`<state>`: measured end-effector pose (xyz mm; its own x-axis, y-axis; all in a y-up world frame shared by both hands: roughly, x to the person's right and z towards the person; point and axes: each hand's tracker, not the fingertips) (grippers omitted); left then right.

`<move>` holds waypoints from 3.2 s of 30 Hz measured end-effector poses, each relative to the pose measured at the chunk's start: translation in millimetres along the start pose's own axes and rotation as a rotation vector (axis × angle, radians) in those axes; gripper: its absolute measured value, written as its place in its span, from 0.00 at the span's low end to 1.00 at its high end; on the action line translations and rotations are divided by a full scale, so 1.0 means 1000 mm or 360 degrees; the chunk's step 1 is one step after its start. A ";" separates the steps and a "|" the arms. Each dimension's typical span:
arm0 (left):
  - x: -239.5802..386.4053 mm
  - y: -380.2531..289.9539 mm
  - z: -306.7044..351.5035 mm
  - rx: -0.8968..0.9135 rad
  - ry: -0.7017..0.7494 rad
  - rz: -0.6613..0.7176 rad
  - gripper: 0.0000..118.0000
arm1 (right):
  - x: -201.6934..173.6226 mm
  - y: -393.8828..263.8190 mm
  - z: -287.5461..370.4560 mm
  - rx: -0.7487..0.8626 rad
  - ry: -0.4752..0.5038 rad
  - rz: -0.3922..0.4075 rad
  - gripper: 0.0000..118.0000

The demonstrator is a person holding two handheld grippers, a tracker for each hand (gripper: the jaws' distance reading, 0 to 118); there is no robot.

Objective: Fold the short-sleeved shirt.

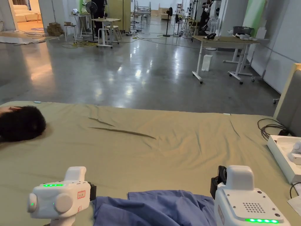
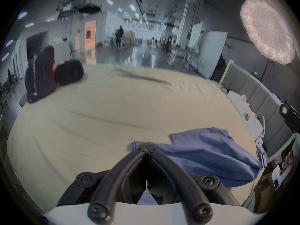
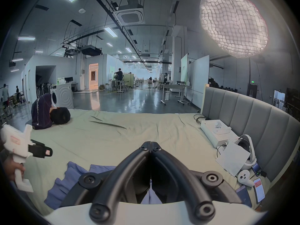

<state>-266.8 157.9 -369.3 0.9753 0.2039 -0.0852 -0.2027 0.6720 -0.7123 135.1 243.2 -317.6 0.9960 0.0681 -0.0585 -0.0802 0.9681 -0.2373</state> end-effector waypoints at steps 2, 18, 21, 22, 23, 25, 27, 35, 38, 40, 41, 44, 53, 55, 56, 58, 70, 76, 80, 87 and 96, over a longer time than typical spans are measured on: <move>-0.010 0.013 -0.032 -0.0202 0.0014 0.0059 0.01 | 0.002 -0.003 -0.006 -0.0020 -0.0010 0.0017 0.00; -0.004 0.008 -0.137 -0.0503 0.0218 -0.0057 0.55 | 0.036 -0.029 -0.046 -0.0193 -0.0102 0.0072 0.00; 0.014 0.002 -0.133 -0.0478 0.0247 -0.0251 0.46 | 0.038 -0.035 -0.054 -0.0229 -0.0102 0.0061 0.00; 0.018 0.001 -0.133 -0.0474 0.0253 -0.0302 0.44 | 0.038 -0.035 -0.057 -0.0240 -0.0100 0.0060 0.00; 0.020 0.000 -0.136 -0.0480 0.0218 -0.0307 0.39 | 0.037 -0.036 -0.061 -0.0250 -0.0097 0.0059 0.00; 0.024 -0.001 -0.136 -0.0488 0.0155 -0.0332 0.17 | 0.036 -0.038 -0.071 -0.0281 -0.0079 0.0072 0.00; 0.023 -0.001 -0.133 -0.0486 0.0143 -0.0343 0.06 | 0.036 -0.038 -0.085 -0.0348 -0.0053 0.0083 0.00; 0.010 0.005 -0.089 -0.0245 0.0006 -0.0162 0.06 | 0.038 -0.058 -0.189 -0.0984 0.0106 0.0195 0.26; 0.009 0.004 -0.073 -0.0202 -0.0015 -0.0138 0.06 | 0.037 -0.082 -0.223 -0.1219 0.0178 0.0186 0.45; 0.011 0.003 -0.067 -0.0182 -0.0015 -0.0128 0.06 | 0.035 -0.098 -0.240 -0.1332 0.0201 0.0180 0.47; 0.011 0.001 -0.066 -0.0177 -0.0015 -0.0128 0.06 | 0.035 -0.106 -0.248 -0.1401 0.0198 0.0163 0.47; 0.009 -0.002 -0.066 -0.0187 -0.0012 -0.0104 0.06 | 0.037 -0.124 -0.261 -0.1490 0.0207 0.0034 0.44; 0.008 -0.009 -0.060 -0.0181 0.0009 -0.0058 0.06 | 0.026 -0.120 -0.245 -0.1301 0.0228 0.0131 0.01; 0.008 -0.009 -0.054 -0.0153 -0.0010 -0.0043 0.06 | 0.032 -0.113 -0.232 -0.1193 0.0232 0.0010 0.01; 0.008 -0.008 -0.050 -0.0140 -0.0016 -0.0046 0.06 | 0.035 -0.107 -0.225 -0.1143 0.0218 -0.0024 0.01; 0.009 -0.004 -0.041 -0.0111 -0.0025 -0.0049 0.06 | 0.042 -0.090 -0.208 -0.1034 0.0242 -0.0080 0.01; 0.009 0.072 0.069 0.0306 -0.0077 -0.0067 0.06 | 0.073 0.055 -0.117 -0.0407 0.0161 -0.0114 0.01; -0.009 0.131 0.126 0.0477 0.0019 -0.0100 0.06 | 0.089 0.127 -0.084 -0.0189 0.0071 -0.0081 0.01; -0.028 0.168 0.154 0.0550 0.0088 -0.0065 0.06 | 0.099 0.168 -0.074 -0.0106 0.0018 -0.0068 0.01; -0.055 0.205 0.182 0.0591 0.0204 -0.0012 0.06 | 0.116 0.212 -0.066 -0.0009 -0.0102 -0.0036 0.01; -0.066 0.220 0.182 0.0563 0.0295 0.0018 0.06 | 0.113 0.229 -0.076 0.0014 -0.0173 0.0019 0.01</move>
<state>-391.5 422.3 -393.8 0.9657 0.1022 -0.2389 -0.1994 0.8808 -0.4294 226.6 454.7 -452.1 0.9935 0.1050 0.0444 -0.0921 0.9691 -0.2289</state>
